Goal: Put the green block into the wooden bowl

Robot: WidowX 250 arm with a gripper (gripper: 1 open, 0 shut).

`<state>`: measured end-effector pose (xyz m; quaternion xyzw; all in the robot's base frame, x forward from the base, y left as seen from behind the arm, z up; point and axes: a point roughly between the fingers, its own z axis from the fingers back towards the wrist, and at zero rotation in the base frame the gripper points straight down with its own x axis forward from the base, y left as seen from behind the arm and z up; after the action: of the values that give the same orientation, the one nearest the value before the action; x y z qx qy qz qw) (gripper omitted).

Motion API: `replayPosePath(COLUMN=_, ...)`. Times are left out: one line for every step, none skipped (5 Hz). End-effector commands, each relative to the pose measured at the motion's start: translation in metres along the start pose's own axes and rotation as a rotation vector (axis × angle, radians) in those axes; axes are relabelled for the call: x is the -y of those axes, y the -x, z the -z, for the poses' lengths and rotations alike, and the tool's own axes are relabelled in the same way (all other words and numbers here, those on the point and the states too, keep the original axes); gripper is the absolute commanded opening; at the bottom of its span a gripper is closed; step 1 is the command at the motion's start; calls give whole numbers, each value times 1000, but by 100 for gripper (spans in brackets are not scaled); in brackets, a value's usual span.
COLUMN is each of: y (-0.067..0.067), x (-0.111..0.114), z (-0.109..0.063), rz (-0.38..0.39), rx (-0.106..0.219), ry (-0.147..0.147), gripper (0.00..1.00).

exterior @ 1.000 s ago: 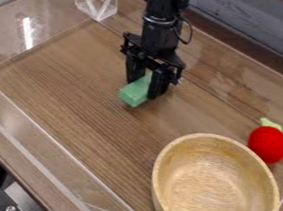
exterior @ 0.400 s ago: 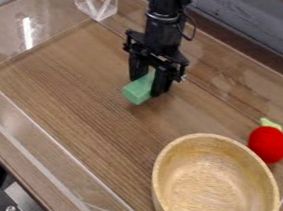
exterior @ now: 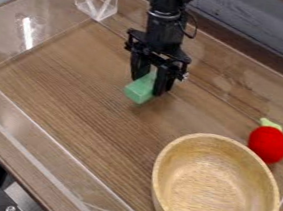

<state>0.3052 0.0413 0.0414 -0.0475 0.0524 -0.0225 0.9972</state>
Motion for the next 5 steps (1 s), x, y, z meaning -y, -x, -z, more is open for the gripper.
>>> replayPosePath(y=-12, x=1, z=-40, rz=11, rx=135, ry=-21, gripper=0)
replayPosePath(y=-15, x=2, z=-52, rz=9, rx=164, ry=-16, gripper=0)
replayPosePath(y=-18, x=0, z=-58, rz=24, rx=211, ry=-47, gripper=0)
replayPosePath(y=-9, x=12, z=-61, rz=30, rx=215, ry=-26, gripper=0)
replayPosePath(y=0, x=28, z=-64, rz=36, rx=223, ry=5, gripper=0)
